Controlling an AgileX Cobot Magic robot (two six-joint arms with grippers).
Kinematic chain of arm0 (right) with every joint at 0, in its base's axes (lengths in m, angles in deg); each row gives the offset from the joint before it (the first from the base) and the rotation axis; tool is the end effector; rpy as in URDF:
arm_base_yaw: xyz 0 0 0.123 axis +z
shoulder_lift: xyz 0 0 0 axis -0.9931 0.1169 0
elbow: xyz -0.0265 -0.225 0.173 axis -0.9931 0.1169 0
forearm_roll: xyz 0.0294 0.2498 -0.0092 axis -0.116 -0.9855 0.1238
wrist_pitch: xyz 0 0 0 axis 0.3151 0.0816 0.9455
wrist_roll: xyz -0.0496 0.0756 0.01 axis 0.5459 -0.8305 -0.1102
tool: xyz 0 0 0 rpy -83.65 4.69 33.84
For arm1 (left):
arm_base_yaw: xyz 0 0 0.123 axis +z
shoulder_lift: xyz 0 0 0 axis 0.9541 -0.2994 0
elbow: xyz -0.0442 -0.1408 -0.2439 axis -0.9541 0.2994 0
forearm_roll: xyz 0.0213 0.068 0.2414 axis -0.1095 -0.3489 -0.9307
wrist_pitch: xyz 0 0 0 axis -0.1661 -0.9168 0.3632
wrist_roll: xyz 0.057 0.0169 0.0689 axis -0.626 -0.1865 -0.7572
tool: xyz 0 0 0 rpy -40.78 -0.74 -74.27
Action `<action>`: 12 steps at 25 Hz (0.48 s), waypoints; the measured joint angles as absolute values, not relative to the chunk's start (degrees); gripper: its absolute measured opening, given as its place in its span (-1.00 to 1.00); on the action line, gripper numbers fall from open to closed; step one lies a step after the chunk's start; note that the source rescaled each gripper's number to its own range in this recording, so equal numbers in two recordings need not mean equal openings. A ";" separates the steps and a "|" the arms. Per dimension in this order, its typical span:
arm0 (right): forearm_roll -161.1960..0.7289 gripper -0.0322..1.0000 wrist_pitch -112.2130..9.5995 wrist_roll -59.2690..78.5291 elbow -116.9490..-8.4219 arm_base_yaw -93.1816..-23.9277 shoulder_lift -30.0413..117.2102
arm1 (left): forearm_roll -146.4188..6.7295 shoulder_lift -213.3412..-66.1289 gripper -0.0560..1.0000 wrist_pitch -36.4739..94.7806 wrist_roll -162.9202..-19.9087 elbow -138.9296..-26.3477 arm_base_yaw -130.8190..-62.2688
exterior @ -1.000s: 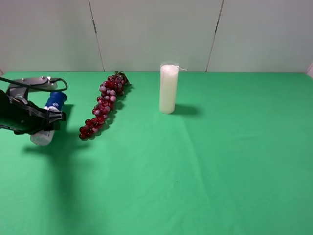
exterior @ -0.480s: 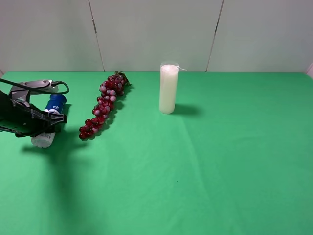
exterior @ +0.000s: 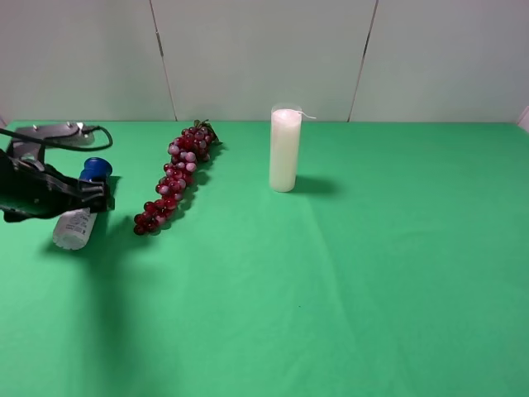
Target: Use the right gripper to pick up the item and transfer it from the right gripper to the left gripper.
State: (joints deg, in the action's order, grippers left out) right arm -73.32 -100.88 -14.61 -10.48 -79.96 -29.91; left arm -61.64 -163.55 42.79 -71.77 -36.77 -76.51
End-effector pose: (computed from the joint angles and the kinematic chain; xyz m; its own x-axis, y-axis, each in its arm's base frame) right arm -0.0031 0.0012 0.2768 -0.4313 0.0081 -0.9022 -0.0570 0.9977 0.0362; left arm 0.2823 -0.0137 0.1284 -0.7524 -0.0702 -0.6550 -0.0646 0.9974 -0.0327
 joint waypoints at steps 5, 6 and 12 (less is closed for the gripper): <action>-73.32 1.00 -100.88 -14.61 -10.48 -79.96 -29.91 | -61.42 -156.30 1.00 40.00 -72.52 -36.84 -76.51; -73.32 1.00 -100.88 -14.61 -10.48 -79.96 -29.91 | -61.42 -154.77 1.00 39.08 -72.78 -36.84 -76.51; -73.32 1.00 -100.88 -14.61 -10.48 -79.96 -29.91 | -61.42 -142.38 1.00 30.71 -74.55 -36.84 -76.51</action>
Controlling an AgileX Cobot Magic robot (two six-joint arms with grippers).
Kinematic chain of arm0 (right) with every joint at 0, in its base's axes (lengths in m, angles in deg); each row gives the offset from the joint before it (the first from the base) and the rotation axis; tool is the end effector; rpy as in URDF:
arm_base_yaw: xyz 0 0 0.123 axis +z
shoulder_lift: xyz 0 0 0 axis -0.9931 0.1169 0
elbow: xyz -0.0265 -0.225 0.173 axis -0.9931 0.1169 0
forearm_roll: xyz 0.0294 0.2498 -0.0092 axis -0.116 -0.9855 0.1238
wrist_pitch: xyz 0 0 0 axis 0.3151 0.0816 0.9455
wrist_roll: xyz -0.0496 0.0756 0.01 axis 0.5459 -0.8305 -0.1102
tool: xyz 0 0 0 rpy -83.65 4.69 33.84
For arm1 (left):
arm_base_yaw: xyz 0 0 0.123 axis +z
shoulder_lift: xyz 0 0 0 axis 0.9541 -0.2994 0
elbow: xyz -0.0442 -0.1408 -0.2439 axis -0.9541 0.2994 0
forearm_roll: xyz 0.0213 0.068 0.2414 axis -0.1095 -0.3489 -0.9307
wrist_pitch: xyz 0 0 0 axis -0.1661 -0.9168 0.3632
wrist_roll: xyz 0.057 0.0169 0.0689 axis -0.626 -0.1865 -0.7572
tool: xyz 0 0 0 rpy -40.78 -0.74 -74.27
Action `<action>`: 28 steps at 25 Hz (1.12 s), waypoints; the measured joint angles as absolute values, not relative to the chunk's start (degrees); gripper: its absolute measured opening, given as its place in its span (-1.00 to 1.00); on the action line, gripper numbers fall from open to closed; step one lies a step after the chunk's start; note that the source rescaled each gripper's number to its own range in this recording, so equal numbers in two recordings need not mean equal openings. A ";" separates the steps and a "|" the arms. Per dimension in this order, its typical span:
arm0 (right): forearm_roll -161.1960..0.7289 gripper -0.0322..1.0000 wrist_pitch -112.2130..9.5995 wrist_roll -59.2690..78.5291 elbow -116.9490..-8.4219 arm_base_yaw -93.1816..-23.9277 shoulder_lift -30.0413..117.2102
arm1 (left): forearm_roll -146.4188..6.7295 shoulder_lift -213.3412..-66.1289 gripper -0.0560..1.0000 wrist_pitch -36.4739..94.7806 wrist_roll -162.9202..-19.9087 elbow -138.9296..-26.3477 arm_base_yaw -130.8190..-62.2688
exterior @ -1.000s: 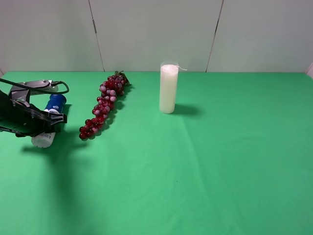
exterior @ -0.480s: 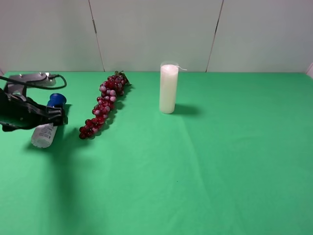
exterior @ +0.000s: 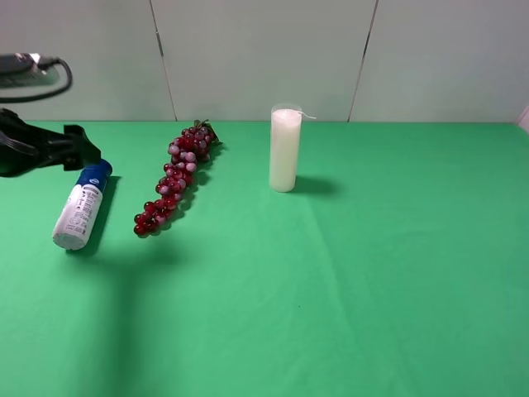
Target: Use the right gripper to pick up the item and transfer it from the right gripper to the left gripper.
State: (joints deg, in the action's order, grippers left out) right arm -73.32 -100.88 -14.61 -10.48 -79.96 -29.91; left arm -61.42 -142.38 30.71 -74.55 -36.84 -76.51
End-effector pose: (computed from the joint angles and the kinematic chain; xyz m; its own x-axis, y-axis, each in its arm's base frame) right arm -0.0031 0.0012 0.2768 -0.4313 0.0081 -0.9022 -0.0570 0.9977 0.0362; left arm 0.2514 -0.0187 0.2155 -0.6343 -0.0387 -0.7722 0.0283 0.9969 -0.0732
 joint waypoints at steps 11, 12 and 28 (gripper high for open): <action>-73.32 1.00 -100.88 -14.61 -10.48 -79.96 -29.91 | -65.33 -118.00 1.00 14.78 -74.85 -36.84 -76.51; -73.32 1.00 -100.88 -14.61 -10.48 -79.96 -29.91 | -65.81 -115.61 1.00 13.60 -74.85 -36.84 -76.51; -73.32 1.00 -100.88 -14.61 -10.48 -79.96 -29.91 | -72.01 -86.27 1.00 -10.38 -74.87 -36.84 -76.51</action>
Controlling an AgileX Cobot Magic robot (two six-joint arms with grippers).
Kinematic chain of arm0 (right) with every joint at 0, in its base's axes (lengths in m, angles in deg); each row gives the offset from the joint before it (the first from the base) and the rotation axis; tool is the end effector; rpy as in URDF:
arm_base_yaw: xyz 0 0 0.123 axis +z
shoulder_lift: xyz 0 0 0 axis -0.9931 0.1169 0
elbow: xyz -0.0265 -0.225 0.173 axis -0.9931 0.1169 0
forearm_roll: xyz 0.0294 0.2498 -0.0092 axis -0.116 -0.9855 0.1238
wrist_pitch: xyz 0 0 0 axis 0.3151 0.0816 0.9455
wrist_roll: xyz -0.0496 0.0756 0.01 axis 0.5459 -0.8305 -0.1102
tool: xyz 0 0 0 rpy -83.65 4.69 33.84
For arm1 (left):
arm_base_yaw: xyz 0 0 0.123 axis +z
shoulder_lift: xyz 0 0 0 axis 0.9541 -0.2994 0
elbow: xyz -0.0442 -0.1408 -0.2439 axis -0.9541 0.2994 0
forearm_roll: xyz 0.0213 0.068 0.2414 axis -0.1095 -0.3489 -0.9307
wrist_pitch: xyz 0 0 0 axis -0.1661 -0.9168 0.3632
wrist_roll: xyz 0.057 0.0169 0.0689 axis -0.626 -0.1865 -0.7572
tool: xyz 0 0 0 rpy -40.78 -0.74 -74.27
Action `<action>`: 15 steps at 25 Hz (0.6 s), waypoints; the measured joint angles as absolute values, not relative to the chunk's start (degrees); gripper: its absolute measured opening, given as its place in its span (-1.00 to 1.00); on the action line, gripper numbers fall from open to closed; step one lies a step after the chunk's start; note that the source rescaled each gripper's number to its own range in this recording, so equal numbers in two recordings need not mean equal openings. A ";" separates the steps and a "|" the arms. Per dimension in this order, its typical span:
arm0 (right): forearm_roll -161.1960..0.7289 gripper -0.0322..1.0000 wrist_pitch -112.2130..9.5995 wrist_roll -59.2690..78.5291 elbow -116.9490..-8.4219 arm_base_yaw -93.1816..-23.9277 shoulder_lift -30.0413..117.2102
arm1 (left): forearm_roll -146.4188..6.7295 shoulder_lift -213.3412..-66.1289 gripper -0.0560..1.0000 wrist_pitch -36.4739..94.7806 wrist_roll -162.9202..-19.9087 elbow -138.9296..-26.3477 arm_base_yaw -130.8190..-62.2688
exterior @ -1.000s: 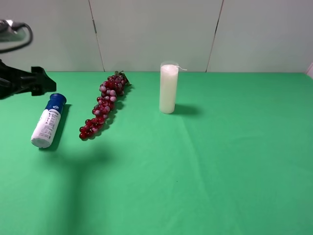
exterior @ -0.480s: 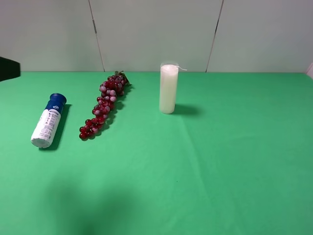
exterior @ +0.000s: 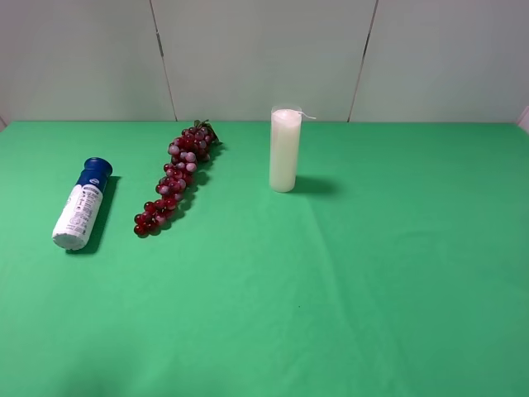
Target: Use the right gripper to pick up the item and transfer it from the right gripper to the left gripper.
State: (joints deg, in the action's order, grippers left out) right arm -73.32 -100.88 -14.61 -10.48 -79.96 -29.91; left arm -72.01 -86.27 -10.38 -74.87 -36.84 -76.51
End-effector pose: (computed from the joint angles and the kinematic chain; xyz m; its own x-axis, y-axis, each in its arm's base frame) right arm -0.0031 0.0012 0.2768 -0.4313 0.0081 -0.9022 -0.0570 0.9977 0.0362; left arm 0.0583 -0.0163 0.3209 -0.3656 0.1845 -0.9123 0.2532 0.9629 0.0933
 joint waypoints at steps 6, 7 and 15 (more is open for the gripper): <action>-73.32 1.00 -100.88 -14.61 -10.48 -79.96 -29.91 | -75.60 -76.51 1.00 -16.40 -75.18 -36.84 -76.51; -73.32 1.00 -100.88 -14.61 -10.48 -79.96 -29.91 | -76.23 -75.79 1.00 -18.10 -75.18 -36.84 -76.51; -73.32 1.00 -100.88 -14.61 -10.48 -79.96 -29.91 | -78.67 -73.77 1.00 -25.80 -70.07 -35.71 -76.51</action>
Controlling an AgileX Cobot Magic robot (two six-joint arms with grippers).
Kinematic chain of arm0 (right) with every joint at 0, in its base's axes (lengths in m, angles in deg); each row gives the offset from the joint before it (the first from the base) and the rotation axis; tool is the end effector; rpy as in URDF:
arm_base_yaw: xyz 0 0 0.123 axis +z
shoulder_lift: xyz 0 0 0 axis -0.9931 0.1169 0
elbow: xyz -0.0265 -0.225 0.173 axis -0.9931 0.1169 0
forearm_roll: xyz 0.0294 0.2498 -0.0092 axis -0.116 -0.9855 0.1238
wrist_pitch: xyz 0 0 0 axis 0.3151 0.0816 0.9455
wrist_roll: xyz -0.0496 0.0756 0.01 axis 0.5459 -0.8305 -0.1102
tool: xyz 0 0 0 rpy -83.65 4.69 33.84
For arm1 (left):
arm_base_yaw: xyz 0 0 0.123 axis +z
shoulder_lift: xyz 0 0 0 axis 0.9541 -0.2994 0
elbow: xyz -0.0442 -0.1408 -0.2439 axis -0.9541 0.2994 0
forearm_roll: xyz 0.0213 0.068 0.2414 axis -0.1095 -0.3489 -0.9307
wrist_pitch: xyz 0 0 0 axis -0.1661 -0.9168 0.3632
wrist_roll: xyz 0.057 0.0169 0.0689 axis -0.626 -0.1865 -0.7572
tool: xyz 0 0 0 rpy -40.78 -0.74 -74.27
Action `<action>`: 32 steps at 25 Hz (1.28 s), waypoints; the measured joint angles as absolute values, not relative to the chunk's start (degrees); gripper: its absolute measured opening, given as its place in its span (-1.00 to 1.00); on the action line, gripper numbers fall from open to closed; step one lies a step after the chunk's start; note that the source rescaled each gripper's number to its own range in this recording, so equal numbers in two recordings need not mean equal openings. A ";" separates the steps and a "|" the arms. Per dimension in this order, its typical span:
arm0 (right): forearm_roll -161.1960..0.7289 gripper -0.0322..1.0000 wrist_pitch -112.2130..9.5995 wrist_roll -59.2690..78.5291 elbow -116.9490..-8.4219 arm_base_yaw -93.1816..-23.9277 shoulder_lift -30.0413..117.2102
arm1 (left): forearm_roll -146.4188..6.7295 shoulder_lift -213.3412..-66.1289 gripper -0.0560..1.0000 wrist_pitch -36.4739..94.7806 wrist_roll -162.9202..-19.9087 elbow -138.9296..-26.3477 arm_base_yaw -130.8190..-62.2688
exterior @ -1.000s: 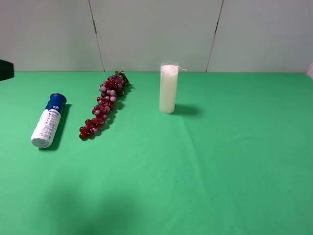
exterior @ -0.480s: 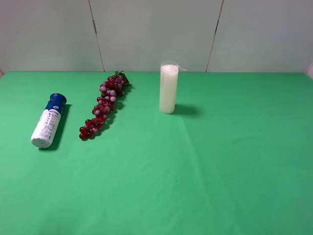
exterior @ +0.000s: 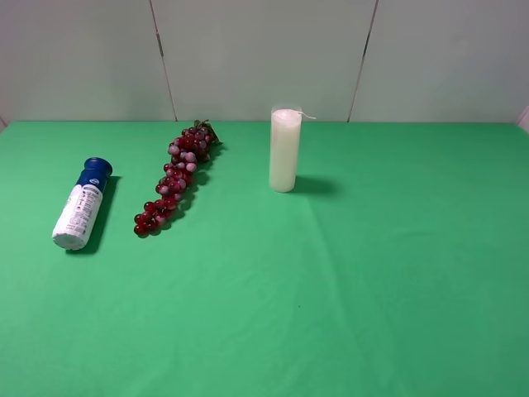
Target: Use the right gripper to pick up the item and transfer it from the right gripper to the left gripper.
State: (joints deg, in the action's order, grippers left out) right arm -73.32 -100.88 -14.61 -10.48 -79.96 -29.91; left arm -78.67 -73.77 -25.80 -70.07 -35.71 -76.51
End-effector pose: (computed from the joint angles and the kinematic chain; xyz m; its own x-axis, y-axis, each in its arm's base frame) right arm -0.0031 0.0012 0.2768 -0.4313 0.0081 -0.9022 -0.0570 0.9977 0.0362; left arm 0.0090 -0.0070 0.2996 -0.4416 0.2091 -0.8725 0.2119 0.9693 0.1250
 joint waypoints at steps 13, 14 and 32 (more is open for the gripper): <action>-73.32 1.00 -100.88 -14.61 -10.48 -79.96 -29.91 | -79.05 -72.92 1.00 -27.92 -67.78 -31.60 -76.51; -73.32 1.00 -100.88 -14.61 -10.48 -79.96 -29.91 | -78.73 -72.92 1.00 -27.92 -67.78 -31.60 -76.51; -73.32 1.00 -100.88 -14.61 -10.48 -79.96 -29.91 | -77.96 -66.19 1.00 -27.92 -65.92 -31.58 -76.51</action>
State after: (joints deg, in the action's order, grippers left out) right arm -73.32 -100.88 -14.61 -10.48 -79.96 -29.91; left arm -77.96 -66.19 -27.92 -65.92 -31.58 -76.51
